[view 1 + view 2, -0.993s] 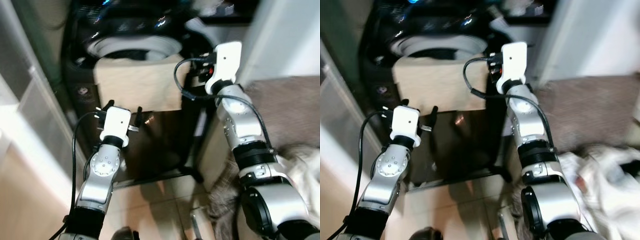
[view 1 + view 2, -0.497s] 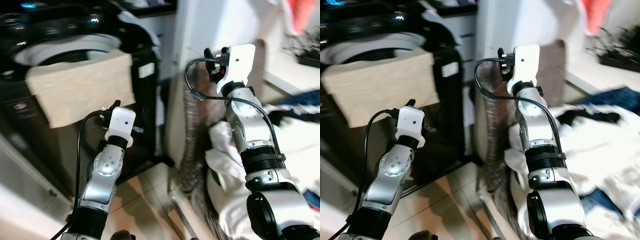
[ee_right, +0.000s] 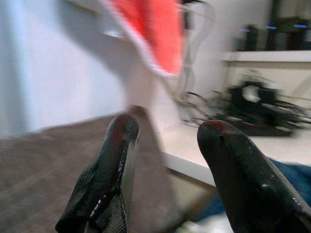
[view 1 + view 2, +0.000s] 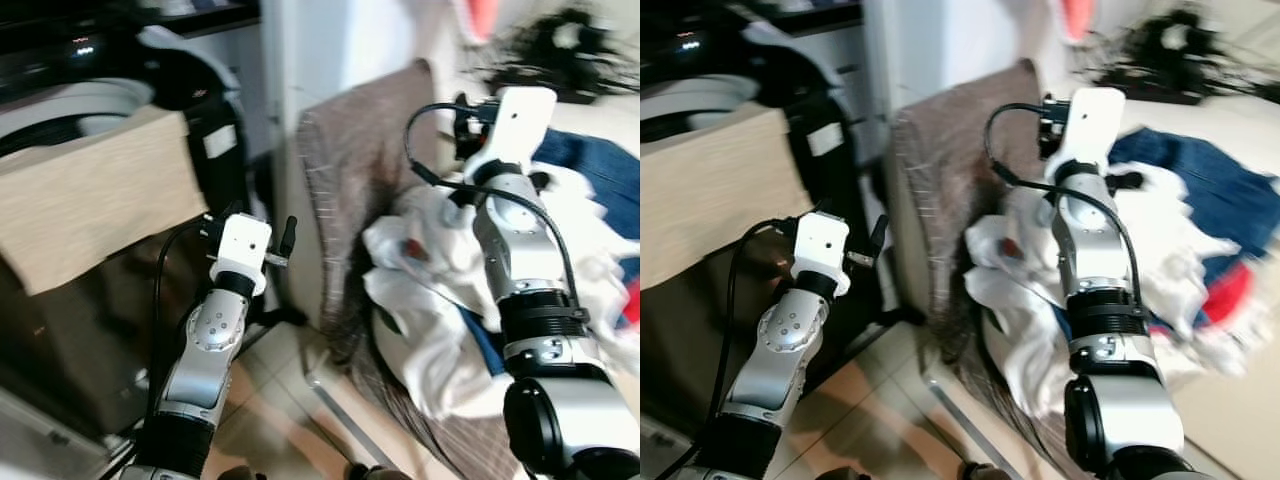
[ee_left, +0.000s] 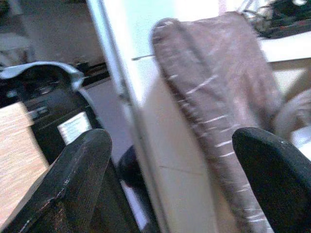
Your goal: Clothes washing
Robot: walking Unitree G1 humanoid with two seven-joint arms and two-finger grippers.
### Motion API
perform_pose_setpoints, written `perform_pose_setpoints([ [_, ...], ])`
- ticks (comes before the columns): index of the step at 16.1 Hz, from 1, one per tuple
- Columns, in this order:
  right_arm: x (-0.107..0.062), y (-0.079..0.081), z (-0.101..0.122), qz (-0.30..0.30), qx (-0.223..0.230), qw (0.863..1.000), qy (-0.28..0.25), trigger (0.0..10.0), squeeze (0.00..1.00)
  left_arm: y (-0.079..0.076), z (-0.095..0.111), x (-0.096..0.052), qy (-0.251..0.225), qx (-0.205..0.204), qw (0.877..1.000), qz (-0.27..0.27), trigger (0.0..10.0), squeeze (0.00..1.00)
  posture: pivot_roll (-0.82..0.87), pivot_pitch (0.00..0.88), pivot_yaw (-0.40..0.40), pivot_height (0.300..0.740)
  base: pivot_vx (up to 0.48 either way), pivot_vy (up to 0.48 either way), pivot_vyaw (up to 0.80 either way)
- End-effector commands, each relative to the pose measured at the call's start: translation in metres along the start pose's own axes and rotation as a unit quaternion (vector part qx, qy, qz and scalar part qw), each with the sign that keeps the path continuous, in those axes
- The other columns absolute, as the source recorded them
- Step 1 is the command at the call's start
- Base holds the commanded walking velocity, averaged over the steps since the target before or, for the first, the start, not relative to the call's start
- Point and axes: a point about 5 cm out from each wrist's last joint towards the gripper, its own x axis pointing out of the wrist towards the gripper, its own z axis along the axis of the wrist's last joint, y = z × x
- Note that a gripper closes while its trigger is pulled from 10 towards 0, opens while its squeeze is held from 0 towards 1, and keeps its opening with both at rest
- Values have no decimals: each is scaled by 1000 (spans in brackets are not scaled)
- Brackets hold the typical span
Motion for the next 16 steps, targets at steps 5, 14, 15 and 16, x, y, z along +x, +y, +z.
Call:
perform_pose_setpoints([
  [5, 8, -17, -22, -64, 108, 985, 115, 10000, 0, -3, -1, 2, 5, 1, 1000, -15, 10000, 0, 20, 2, 4, 732, 0, 0, -401],
  [14, 20, -15, -9, -37, 50, 996, 71, 10000, 1000, -2, 1, 3, -2, 8, 1000, -10, 10000, 0, 29, 0, 3, 732, 0, 0, 0],
  [15, 21, -15, -9, -40, 52, 995, 73, 10000, 1000, -2, 2, 3, -3, 7, 1000, -12, 10000, 0, 29, 0, 5, 732, 0, 0, 0],
  [16, 23, -18, -10, -50, 69, 993, 83, 10000, 1000, -3, 2, 3, -3, 5, 1000, -14, 10000, 0, 28, 0, 6, 732, 0, 0, 0],
])
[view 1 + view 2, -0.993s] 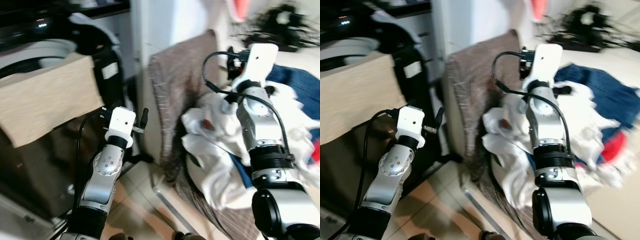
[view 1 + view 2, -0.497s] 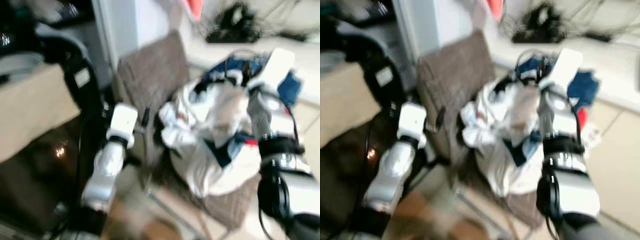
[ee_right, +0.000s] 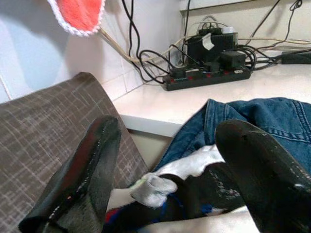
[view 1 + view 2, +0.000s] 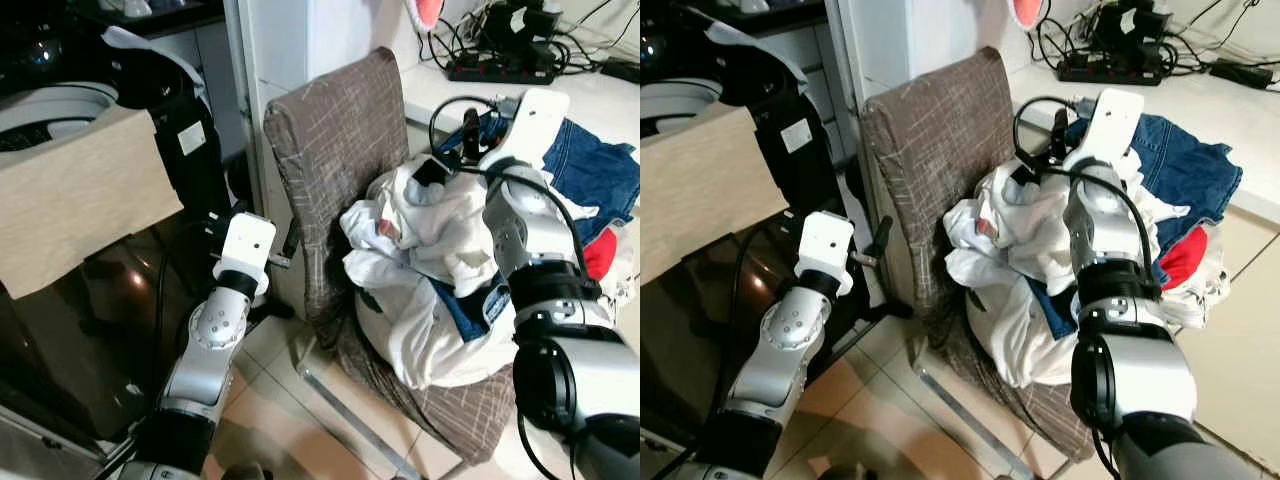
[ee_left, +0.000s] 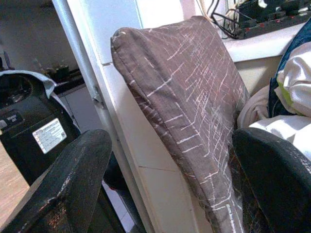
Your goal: Clothes washing
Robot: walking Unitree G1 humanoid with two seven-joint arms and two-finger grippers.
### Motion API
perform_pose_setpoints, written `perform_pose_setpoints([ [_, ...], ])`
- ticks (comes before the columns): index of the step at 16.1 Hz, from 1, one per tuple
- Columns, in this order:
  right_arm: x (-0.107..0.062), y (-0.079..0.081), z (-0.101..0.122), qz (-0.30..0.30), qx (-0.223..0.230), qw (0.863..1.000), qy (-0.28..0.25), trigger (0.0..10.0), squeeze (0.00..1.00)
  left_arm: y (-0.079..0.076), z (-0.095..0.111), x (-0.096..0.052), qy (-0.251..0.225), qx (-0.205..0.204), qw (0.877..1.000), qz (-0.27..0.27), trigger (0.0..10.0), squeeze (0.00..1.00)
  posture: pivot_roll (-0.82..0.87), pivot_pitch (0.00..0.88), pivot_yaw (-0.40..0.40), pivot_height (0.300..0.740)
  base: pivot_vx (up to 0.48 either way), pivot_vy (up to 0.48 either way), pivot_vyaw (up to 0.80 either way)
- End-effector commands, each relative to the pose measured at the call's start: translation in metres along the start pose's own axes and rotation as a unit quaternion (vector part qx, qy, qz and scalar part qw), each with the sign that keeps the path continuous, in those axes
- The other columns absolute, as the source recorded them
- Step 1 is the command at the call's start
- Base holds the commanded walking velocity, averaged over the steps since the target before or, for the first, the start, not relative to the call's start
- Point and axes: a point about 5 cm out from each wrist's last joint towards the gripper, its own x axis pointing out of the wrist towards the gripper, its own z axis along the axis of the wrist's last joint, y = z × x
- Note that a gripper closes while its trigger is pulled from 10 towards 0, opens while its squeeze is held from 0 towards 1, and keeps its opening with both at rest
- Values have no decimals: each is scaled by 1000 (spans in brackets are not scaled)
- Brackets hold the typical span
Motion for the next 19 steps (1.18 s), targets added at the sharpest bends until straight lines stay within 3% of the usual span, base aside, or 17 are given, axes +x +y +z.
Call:
perform_pose_setpoints([
  [1, 4, -5, 4, -16, 27, 999, 7, 10000, 1000, -1, 2, 0, -4, 0, 1000, -2, 10000, 0, 27, 1, 9, 732, 0, 0, 0],
  [3, 8, -7, 7, -19, 36, 999, 10, 10000, 1000, -1, 2, -1, -4, -1, 1000, -4, 10000, 0, 29, 5, 10, 732, 0, 0, 0],
  [4, 10, -10, 5, -23, 43, 998, 24, 10000, 925, -1, 2, -2, -4, -1, 1000, -4, 10000, 0, 36, 10, 6, 732, 0, 0, 0],
  [5, 10, -13, 2, -30, 45, 998, 36, 10000, 0, -1, 2, -3, -4, -1, 1000, -3, 10000, 0, 40, 11, 5, 732, 0, 0, 0],
  [9, 11, -19, -7, -41, 20, 997, 66, 10000, 0, 3, 1, -8, 1, 2, 1000, 5, 10000, 0, 67, 17, -7, 732, 0, 0, 0],
  [14, 5, -19, -33, -25, -5, 987, 161, 10000, 0, 6, 1, -9, 2, 3, 1000, 15, 10000, 0, 83, 15, -20, 732, 0, 0, 0],
  [19, -21, -6, -90, 8, 28, 963, 270, 10000, 0, 7, 0, -12, 6, 3, 1000, 20, 10000, 0, 84, 18, -29, 732, 0, 0, 0],
])
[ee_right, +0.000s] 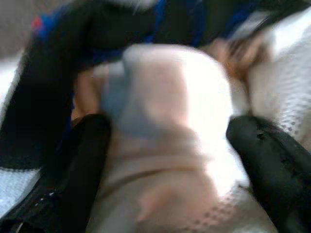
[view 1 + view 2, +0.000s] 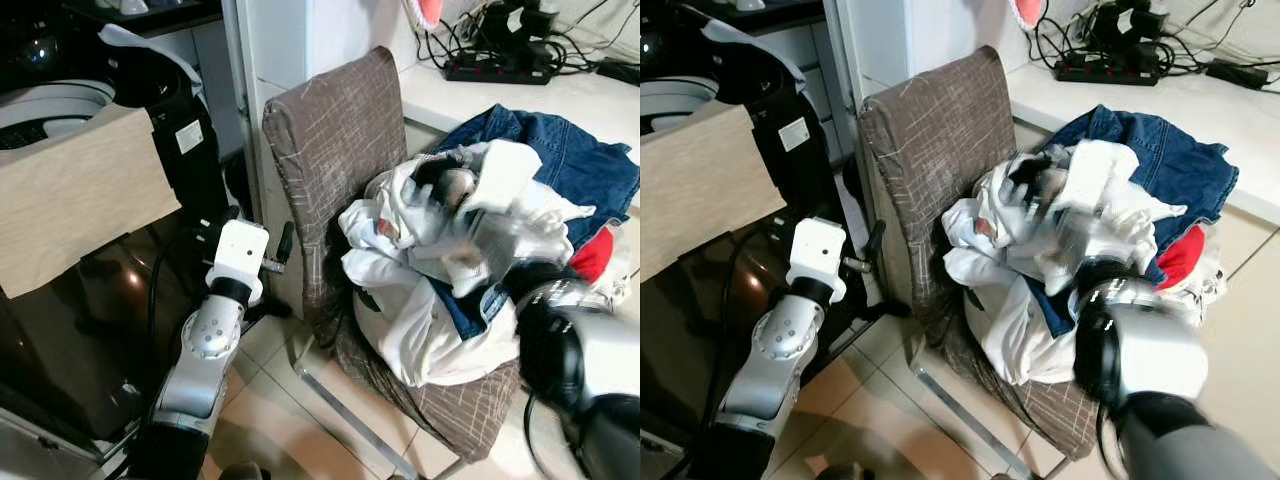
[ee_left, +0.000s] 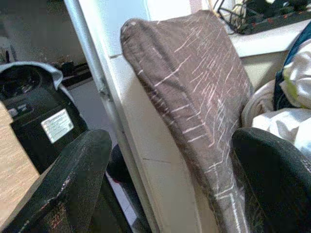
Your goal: Clothes washing
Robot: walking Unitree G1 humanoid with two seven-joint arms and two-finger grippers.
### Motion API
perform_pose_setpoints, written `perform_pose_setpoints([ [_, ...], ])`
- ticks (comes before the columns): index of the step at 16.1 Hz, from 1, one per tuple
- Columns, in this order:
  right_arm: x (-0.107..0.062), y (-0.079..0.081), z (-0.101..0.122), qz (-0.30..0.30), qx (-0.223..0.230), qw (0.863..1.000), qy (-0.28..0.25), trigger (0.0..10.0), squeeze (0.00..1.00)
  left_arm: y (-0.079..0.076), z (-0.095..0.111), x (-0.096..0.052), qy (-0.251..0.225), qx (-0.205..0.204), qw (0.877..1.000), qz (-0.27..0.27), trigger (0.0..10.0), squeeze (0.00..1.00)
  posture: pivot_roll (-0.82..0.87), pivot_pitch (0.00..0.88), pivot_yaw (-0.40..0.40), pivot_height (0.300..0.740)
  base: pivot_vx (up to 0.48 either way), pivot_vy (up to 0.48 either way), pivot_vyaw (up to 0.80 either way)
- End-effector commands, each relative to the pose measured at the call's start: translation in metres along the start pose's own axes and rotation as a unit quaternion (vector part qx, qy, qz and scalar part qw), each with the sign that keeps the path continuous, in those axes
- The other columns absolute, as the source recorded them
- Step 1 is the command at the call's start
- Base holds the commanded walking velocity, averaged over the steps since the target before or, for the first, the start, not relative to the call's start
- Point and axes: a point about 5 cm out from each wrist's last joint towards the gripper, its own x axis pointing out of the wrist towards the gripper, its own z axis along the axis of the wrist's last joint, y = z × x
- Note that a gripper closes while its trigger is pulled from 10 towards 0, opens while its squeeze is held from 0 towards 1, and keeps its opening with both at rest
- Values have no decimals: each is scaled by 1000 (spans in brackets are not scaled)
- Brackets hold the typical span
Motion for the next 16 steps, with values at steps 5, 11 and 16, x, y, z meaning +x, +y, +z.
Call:
perform_pose_setpoints([
  [5, -1, 10, -24, 35, -17, 999, 36, 10000, 0, 3, 3, 0, -2, 2, 1000, 3, 10000, 0, 73, 24, -21, 732, 0, 0, 0],
  [11, -12, 41, 56, 162, -72, 979, -101, 10000, 0, 2, 5, 1, -4, 2, 1000, -3, 10000, 0, 76, 8, -22, 732, 0, 0, 0],
  [16, -18, 30, 72, 181, -140, 965, -129, 10000, 0, 2, 4, -1, -4, -2, 1000, -6, 10000, 0, 78, 7, -26, 732, 0, 0, 0],
])
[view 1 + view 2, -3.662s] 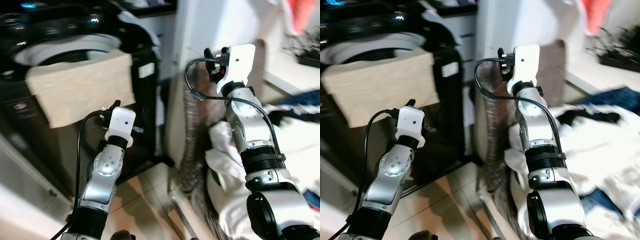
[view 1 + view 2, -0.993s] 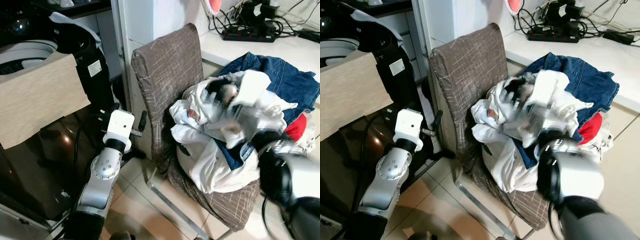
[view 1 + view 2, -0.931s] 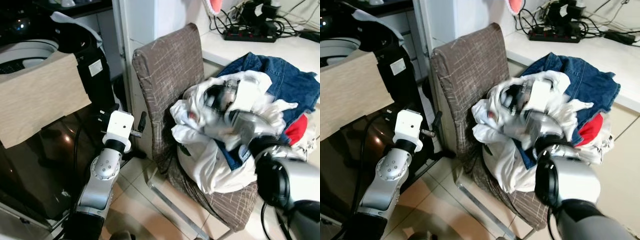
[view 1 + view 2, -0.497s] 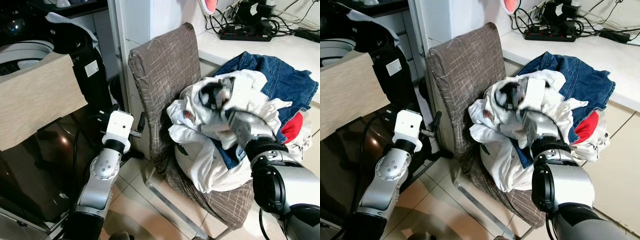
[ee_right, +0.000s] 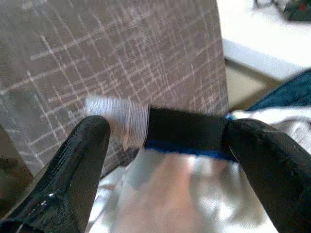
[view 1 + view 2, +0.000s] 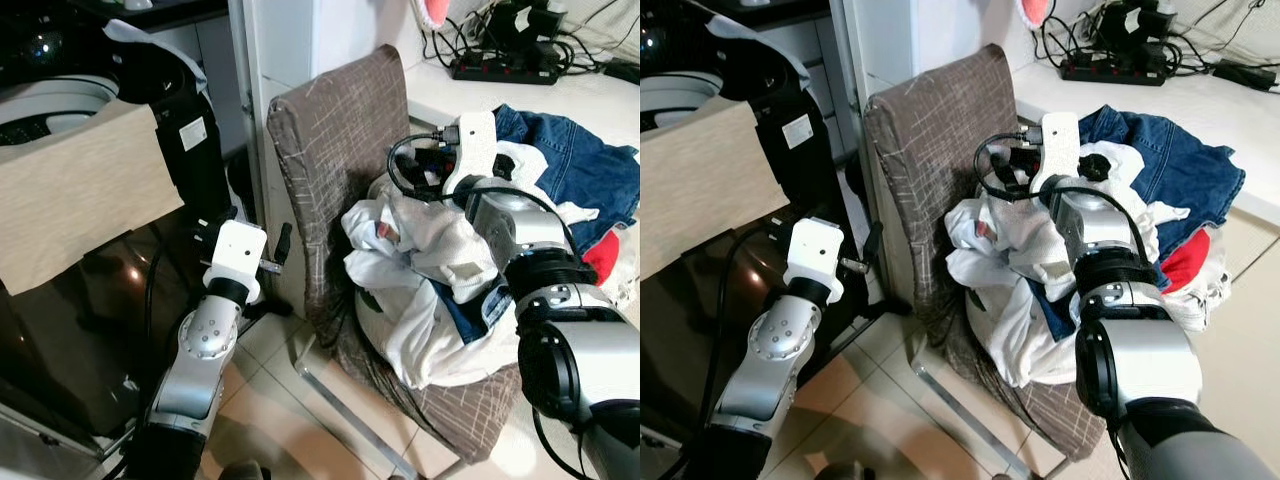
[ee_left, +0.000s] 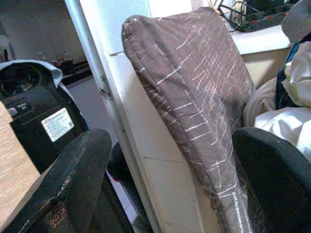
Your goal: Clothes washing
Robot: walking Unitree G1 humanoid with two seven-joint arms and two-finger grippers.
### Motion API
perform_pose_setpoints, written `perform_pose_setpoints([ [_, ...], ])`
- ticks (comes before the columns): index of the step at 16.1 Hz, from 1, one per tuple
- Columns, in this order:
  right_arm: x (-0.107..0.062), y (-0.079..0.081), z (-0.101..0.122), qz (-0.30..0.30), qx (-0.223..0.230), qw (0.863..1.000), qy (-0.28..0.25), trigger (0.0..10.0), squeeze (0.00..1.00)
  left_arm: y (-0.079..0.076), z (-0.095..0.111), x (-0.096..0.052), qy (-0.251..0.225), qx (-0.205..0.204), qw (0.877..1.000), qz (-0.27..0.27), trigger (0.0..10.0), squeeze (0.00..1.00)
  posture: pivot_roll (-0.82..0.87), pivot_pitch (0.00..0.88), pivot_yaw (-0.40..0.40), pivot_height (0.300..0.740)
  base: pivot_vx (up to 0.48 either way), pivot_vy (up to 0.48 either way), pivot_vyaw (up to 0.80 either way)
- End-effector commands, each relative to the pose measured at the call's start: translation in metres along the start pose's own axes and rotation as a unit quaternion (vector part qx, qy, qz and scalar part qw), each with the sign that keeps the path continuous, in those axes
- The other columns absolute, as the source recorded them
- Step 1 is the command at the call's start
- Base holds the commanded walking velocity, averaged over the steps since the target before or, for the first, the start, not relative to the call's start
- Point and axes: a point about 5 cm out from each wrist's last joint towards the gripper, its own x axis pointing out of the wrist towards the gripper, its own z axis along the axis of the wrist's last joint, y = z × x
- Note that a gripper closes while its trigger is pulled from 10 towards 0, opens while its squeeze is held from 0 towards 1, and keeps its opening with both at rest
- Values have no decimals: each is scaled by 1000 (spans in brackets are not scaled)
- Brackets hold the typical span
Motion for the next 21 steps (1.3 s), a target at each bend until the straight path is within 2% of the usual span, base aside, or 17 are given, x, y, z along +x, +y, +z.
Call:
perform_pose_setpoints([
  [1, -2, -12, 16, -37, -13, 999, -30, 10000, 0, 0, 2, -1, -2, -4, 1000, -2, 10000, 0, 78, 6, -25, 732, 0, 0, 0],
  [3, -6, -33, 14, -130, -13, 991, -22, 10000, 0, -1, 3, 0, -3, -4, 1000, -5, 10000, 0, 78, 8, -21, 732, 0, 0, 0],
  [4, -6, -35, 12, -135, -10, 991, -19, 10000, 0, -1, 3, 0, -3, -4, 1000, -5, 10000, 0, 78, 8, -21, 732, 0, 0, 0],
  [6, -10, -43, 0, -158, -97, 982, 30, 10000, 0, 0, 3, 0, -3, -3, 1000, -4, 10000, 0, 90, 12, -23, 732, 0, 0, 0],
  [9, -15, -53, -11, -150, -195, 966, 83, 10000, 0, 1, 3, -1, -1, -3, 1000, 0, 10000, 0, 96, 14, -28, 732, 0, 0, 0],
  [11, -18, -58, -16, -142, -241, 954, 106, 10000, 0, 1, 3, -1, -1, -3, 1000, 1, 10000, 0, 95, 15, -32, 732, 0, 0, 0],
  [14, -24, -65, -29, -133, -261, 945, 147, 10000, 0, 0, 3, 0, -1, -5, 1000, 2, 10000, 0, 94, 14, -34, 732, 0, 0, 0],
  [16, -28, -66, -42, -103, -315, 925, 184, 10000, 0, 0, 3, -1, 0, -4, 1000, 2, 10000, 0, 98, 14, -37, 732, 0, 0, 0],
  [17, -26, -61, -45, -81, -319, 926, 187, 10000, 0, 1, 2, -1, 0, -4, 1000, 3, 10000, 0, 99, 15, -38, 732, 0, 0, 0],
  [18, -22, -49, -51, -37, -321, 927, 189, 10000, 0, 2, 2, -1, 1, -4, 1000, 5, 10000, 0, 99, 15, -38, 732, 0, 0, 0],
  [21, -21, -45, -54, -50, -265, 947, 173, 10000, 0, 1, 2, -1, 0, -5, 1000, 5, 10000, 0, 92, 16, -38, 732, 0, 0, 0],
])
